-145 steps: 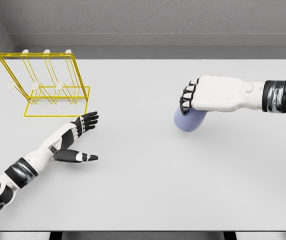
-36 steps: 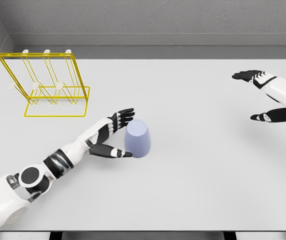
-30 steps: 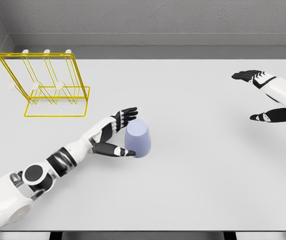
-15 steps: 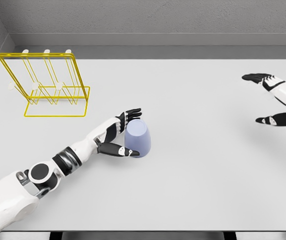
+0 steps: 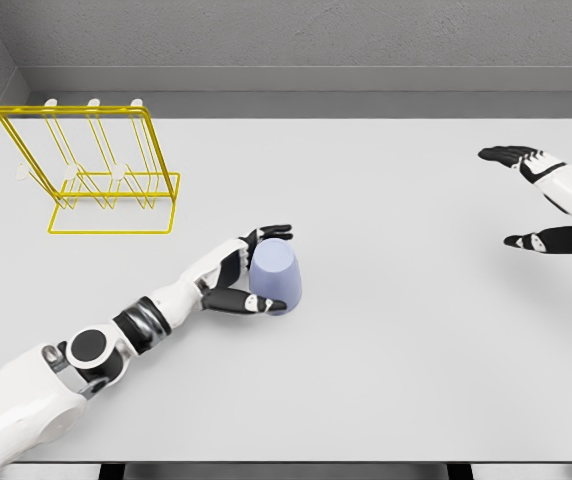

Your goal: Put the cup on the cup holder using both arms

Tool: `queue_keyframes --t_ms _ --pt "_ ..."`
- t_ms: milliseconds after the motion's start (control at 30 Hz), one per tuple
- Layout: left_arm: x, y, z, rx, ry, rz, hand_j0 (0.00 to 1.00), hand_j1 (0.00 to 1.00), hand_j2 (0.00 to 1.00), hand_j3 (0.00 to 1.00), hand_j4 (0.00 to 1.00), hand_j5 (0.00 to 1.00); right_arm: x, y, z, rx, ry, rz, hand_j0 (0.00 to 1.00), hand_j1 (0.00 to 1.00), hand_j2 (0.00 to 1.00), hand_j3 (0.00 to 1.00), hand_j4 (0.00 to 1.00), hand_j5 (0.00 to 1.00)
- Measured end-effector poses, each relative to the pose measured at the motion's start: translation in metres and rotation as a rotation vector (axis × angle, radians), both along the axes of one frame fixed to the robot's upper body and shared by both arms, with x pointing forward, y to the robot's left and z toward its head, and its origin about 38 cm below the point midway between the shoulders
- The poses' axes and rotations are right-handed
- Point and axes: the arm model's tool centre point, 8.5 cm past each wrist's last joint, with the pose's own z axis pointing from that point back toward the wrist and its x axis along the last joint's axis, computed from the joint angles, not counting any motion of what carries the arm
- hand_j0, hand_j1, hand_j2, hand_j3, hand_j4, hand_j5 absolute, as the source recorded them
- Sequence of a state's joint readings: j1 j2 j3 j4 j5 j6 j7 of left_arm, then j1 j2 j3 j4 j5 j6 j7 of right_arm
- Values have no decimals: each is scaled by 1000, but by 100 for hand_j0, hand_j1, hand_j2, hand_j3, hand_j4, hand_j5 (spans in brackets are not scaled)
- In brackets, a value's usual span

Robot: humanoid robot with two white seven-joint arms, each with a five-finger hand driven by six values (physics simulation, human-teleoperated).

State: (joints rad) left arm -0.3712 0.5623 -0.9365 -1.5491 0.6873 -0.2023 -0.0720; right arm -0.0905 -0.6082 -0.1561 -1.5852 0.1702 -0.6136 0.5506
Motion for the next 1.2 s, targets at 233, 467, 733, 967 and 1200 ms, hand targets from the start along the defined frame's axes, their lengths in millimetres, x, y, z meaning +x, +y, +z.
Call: queue_keyframes --t_ms 233,467,733,967,1200 --pt "1 -3 2 -13 -5 1 61 61 61 61 61 61 -1 3 1 2 -7 7 100 100 100 100 100 100" --pt "0 -4 5 -24 -10 -2 62 62 62 62 62 62 -1 4 1 2 -8 8 100 100 100 100 100 100" --pt "-3 3 26 -37 -53 -18 63 63 63 63 63 63 -1 4 0 5 -6 7 100 100 100 100 100 100" --pt "-3 26 50 -37 -94 -10 63 63 63 63 63 63 -1 4 0 6 -5 6 100 100 100 100 100 100" --pt "6 53 81 -48 -141 21 63 63 63 63 63 63 0 9 -4 7 5 20 100 100 100 100 100 100"
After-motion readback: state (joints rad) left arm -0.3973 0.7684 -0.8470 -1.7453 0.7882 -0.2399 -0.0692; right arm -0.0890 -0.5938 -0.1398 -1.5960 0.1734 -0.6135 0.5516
